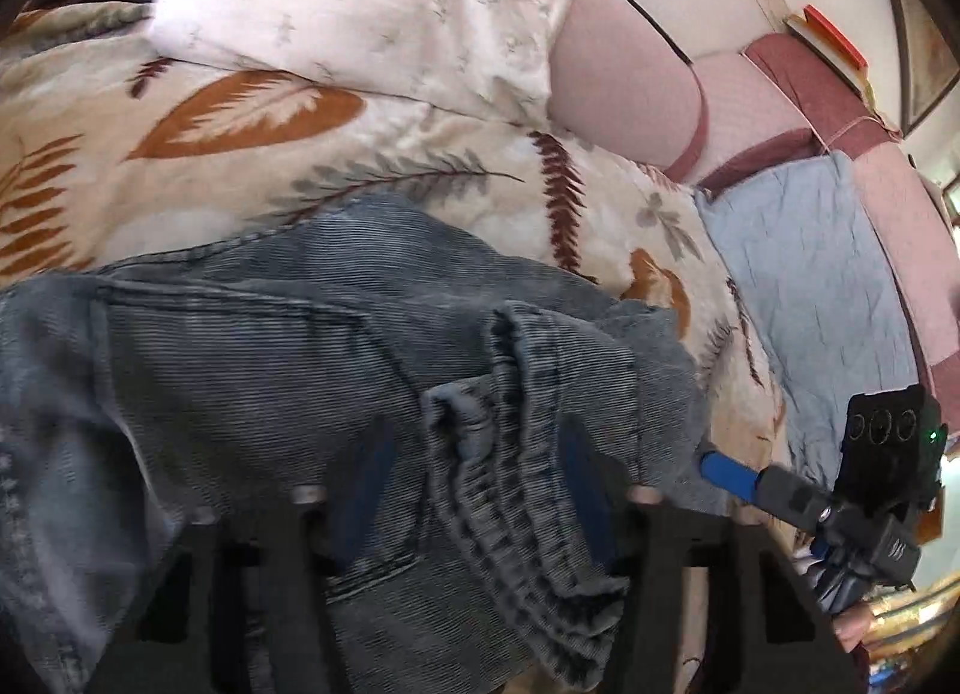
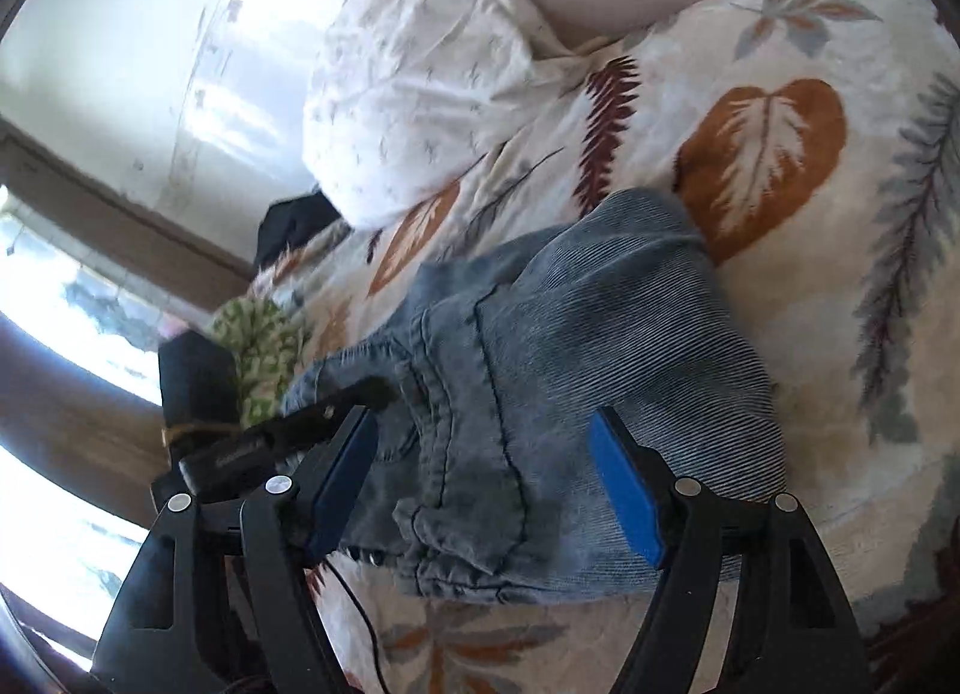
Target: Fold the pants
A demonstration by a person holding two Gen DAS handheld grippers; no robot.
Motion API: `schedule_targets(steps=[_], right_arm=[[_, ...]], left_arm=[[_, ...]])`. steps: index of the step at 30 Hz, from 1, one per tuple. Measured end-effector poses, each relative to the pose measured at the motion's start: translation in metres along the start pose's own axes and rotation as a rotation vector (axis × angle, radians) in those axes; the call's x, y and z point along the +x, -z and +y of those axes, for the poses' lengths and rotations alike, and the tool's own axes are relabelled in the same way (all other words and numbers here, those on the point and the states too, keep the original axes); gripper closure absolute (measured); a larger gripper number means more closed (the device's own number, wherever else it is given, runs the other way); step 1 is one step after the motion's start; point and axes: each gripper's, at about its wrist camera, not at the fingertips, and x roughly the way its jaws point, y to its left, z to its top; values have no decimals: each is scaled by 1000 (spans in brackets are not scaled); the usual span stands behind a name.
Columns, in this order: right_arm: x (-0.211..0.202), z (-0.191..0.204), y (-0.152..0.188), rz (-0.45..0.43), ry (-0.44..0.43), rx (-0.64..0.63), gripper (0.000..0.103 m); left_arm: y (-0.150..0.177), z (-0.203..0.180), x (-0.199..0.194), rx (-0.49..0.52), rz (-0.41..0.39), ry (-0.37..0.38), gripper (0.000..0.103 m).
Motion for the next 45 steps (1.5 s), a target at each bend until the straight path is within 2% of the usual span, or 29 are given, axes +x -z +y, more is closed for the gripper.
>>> schedule_targets(steps=[1,2,4,5,10,14,15,18,19,22,26,28,30,35,37,38,41,43,45], right_arm=[[2,1,1,4,4,-11,30],[7,2,3,11,7,-14,30],[14,-1,5,32,14,-8,30],[14,-2,5,35,20,-6,30],[14,-7,7,41,31,-1,30],[14,-6,7,38,20,-3,31],[15,-5,7,41,13,-6,31],[22,5,10,61,0,-48,31],[25,8,11,71,-2,-57,31],[29,17,15,97,-33,-90,32],[25,35,23,109,-87,-189,32],[25,46,30,112,-101,-249,32],[28,54,36,106,-74,-307,34],[55,58,51,145,68,-413,48],[66,52,54,172,121,-439,62],[67,48,54,167,122,-431,74],[59,41,47,147,108,-370,88],[56,39,47,138,133,-371,90],[53,34,47,137,122,-349,91]], left_arm=[[-1,-3,3,2,12,15,77],[-2,-9,4,17,8,6,77],[-5,-21,5,72,-4,-11,90],[-8,-25,6,89,-6,-17,92],[-30,-42,3,163,-32,-36,94],[-50,-43,-9,210,-124,-61,95],[-53,-37,-6,207,-122,-90,95],[-52,-4,15,123,-28,-202,95],[-48,2,15,116,-26,-212,95],[-31,8,0,88,-57,-145,95],[-17,-3,-16,115,-68,-81,95],[-16,-8,-11,131,-43,-77,94],[-18,-14,-2,150,-16,-98,94],[-24,-21,2,141,-12,-95,94],[-28,-21,-1,149,-12,-97,94],[-31,-21,-1,146,-10,-93,94],[-45,-23,-2,119,-23,-77,94],[-55,-30,3,116,-20,-68,94],[-60,-39,13,118,5,-55,92]])
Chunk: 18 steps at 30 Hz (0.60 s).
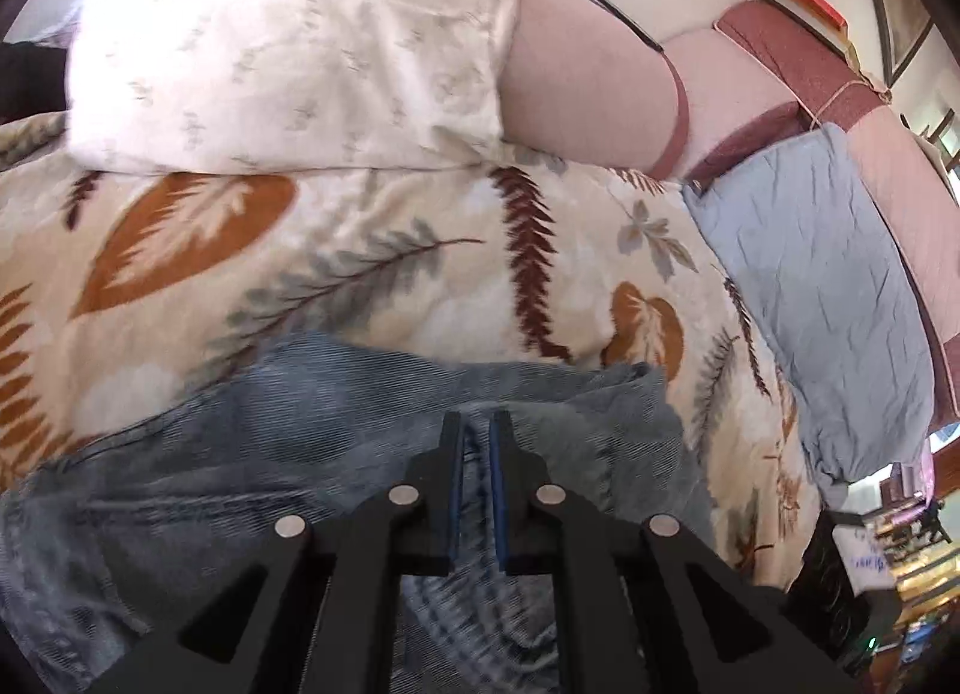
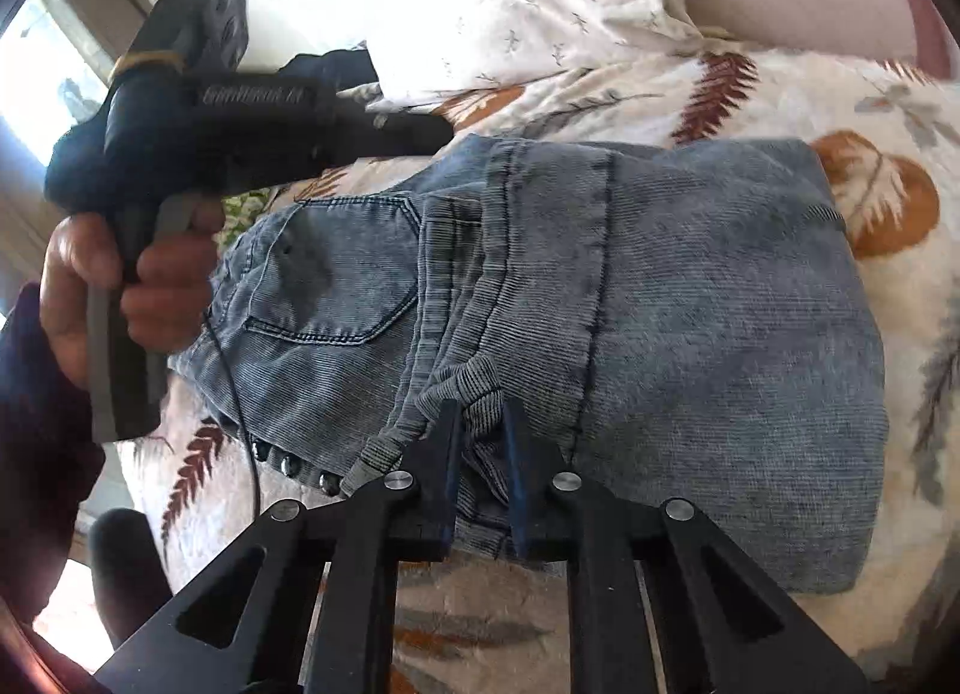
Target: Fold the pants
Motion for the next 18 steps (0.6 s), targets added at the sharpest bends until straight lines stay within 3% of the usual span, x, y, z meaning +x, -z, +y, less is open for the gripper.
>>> schedule_targets(steps=[3,6,8,11,18], right_arm=[[-10,-1,2,-30,-10,-2,91],[-17,1,1,-47,-20,-6,91],[-21,1,3,-54,-23,-9,91],[-28,3,6,-59,-36,-21,92],[-41,5,16,-54,-66,-38,92]], left_arm=[[-3,-15,14,4,22,1,82],[-1,-23,23,-3,35,9,81],[1,-29,29,13,43,-27,81],[5,-30,35,19,71,-68,94],[22,-23,27,31,91,-145,98]])
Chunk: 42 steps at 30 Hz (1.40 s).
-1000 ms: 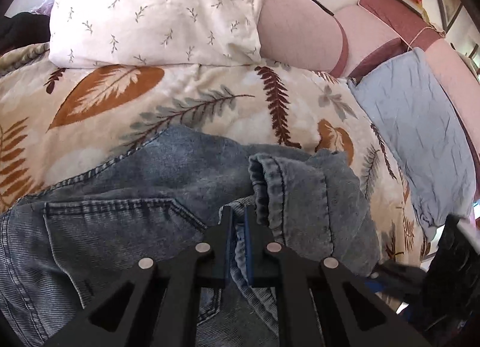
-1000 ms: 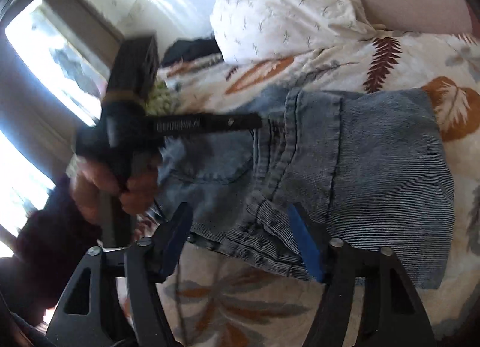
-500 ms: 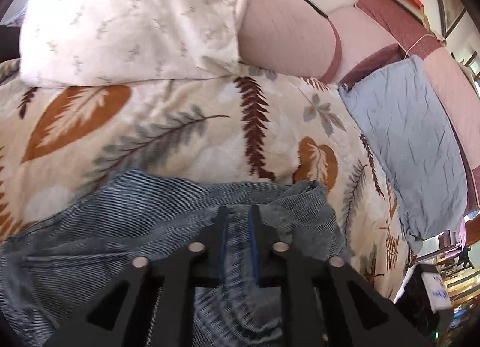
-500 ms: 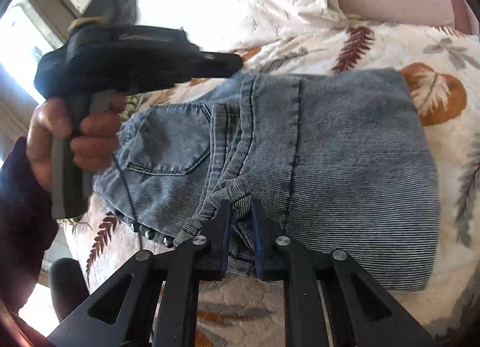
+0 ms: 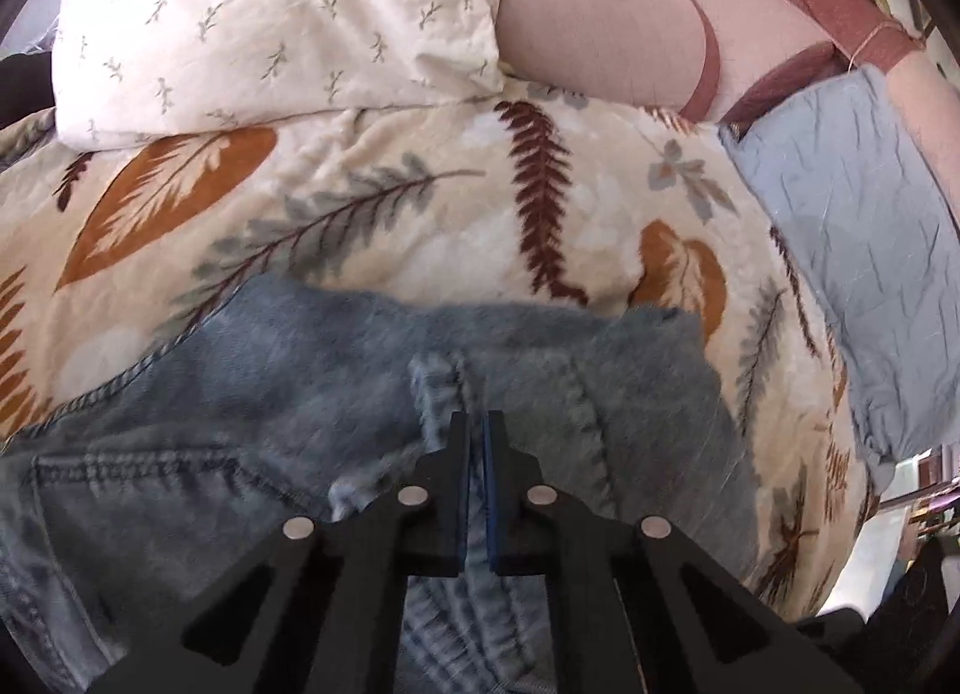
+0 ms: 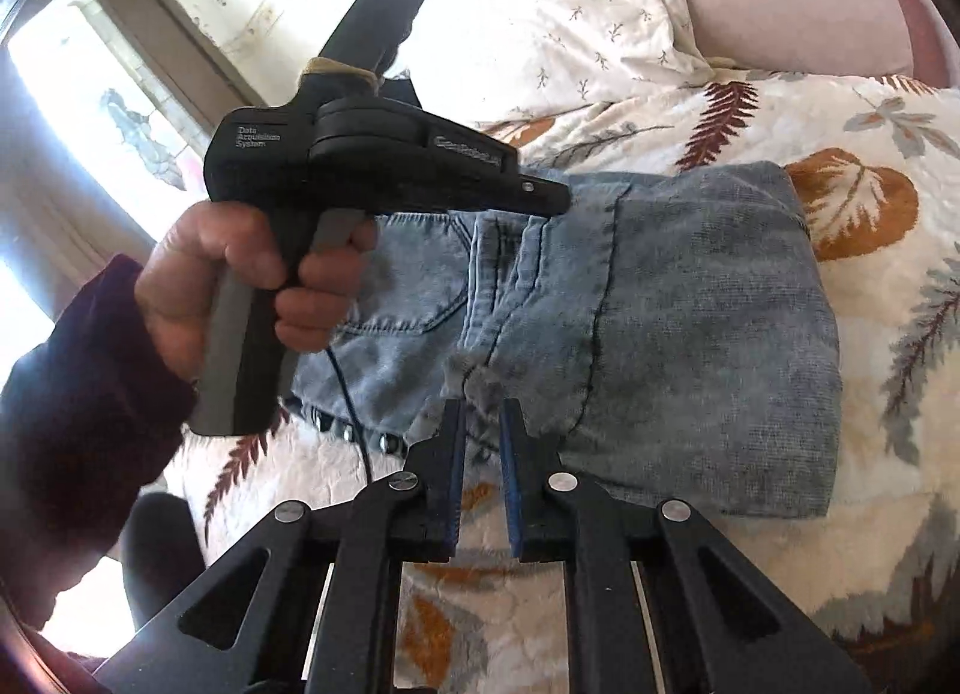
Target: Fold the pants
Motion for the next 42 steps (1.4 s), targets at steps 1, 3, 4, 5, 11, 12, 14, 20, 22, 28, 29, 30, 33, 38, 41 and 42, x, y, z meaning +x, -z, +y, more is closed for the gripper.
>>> schedule_targets(steps=[1,3,4,5,11,12,14,20,22,28,29,30,33,38,41,42], right_arm=[[2,-2,2,16,-3,8,92],[2,-3,3,25,-13,15,91],[-1,-3,2,1,-10,1,89],[-5,0,1,-27,-4,-27,85],[1,28,-5,-83,13,-154,29],[7,31,-6,-85,39,-181,30],[23,31,-12,-65,54,-185,47],[65,14,-17,45,125,-138,90],[57,18,-16,30,121,-155,90],[38,11,-16,2,68,-102,91],[35,8,-16,-1,48,-83,91],[32,7,-16,-5,37,-72,91],[19,4,-16,-21,-4,-34,91],[21,10,-9,-2,-27,-48,90],[50,6,-2,90,-35,-17,90],[58,3,-1,108,-32,0,89]], left_arm=[[4,0,0,8,14,-7,98],[8,2,-3,4,19,-15,98],[9,5,-6,-7,11,-8,98],[7,7,-10,-17,-4,1,98],[-9,15,-27,-54,-42,-2,97],[-11,14,-26,-51,-38,-3,96],[-15,13,-21,-44,-20,-6,91],[-21,6,4,-40,51,2,82],[-21,5,9,-50,56,10,82],[-17,5,9,-56,41,17,93],[-16,5,5,-59,29,16,93],[-15,3,0,-56,14,16,93],[-5,-2,-20,-32,-27,4,94],[13,15,-37,-42,-72,-79,101],[20,33,-22,-91,-33,-101,101],[21,37,-18,-110,-25,-94,101]])
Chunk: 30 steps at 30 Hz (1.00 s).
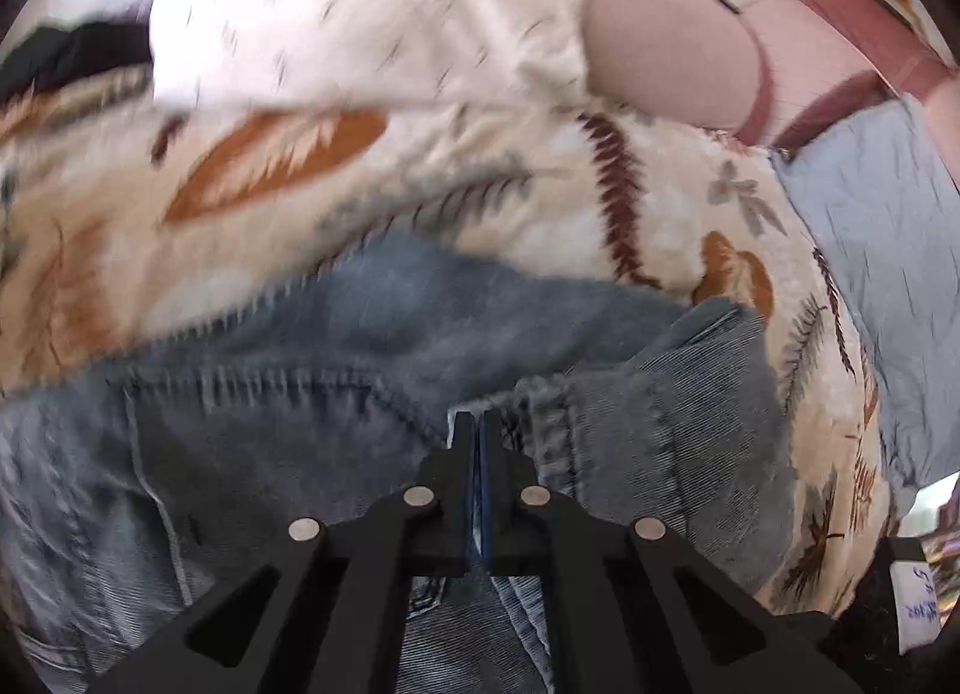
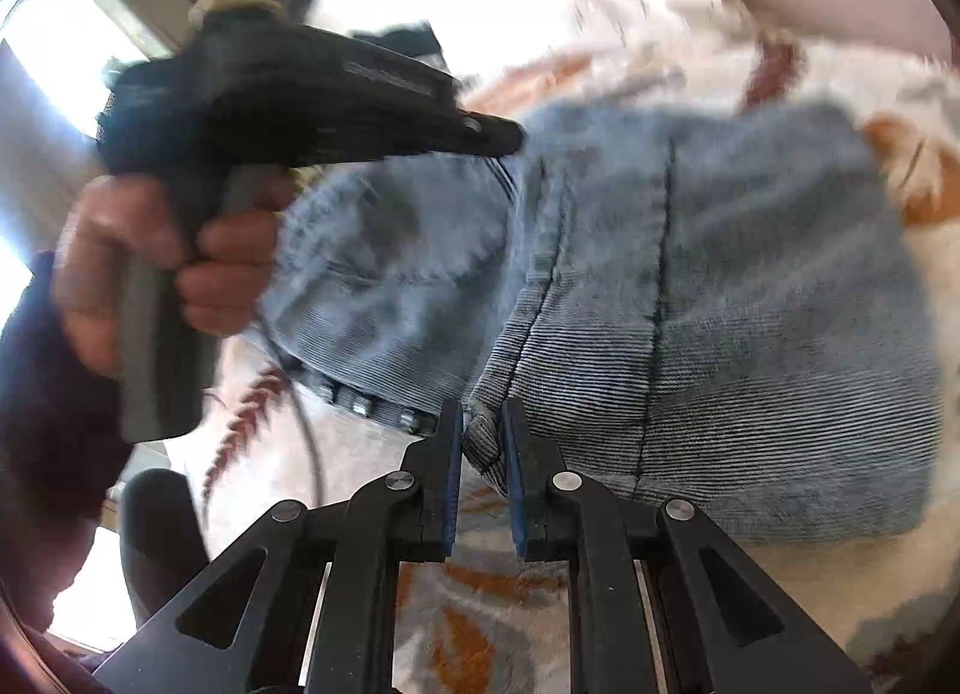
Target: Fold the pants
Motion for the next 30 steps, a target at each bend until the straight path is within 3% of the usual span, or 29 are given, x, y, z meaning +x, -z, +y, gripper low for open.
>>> schedule_targets(steps=[3,5,8,11,15,19,23,25,28,30], right_arm=[[3,-11,-5,41,-66,70,84],[-4,-18,-8,43,-120,125,70],[-17,-15,-13,-4,-105,96,57],[-31,-3,-16,-76,-104,66,55],[-30,29,-21,-133,-87,-7,52],[-7,75,-23,-111,-47,-157,52],[23,104,-37,-47,-68,-193,50],[31,116,-56,-48,-72,-186,48],[46,142,-93,-16,-82,-191,45],[58,161,-120,3,-75,-217,43]], left_arm=[[4,2,-7,0,-20,-5,101],[10,8,-25,4,-54,-9,100],[22,31,-63,10,-117,-81,99],[50,73,-103,-34,-156,-180,95],[110,136,-144,-169,-189,-279,80],[165,173,-153,-295,-190,-266,78],[184,181,-140,-359,-188,-227,75],[182,184,-138,-404,-207,-190,57],[175,184,-140,-456,-277,-197,36],[175,187,-142,-484,-329,-207,30]])
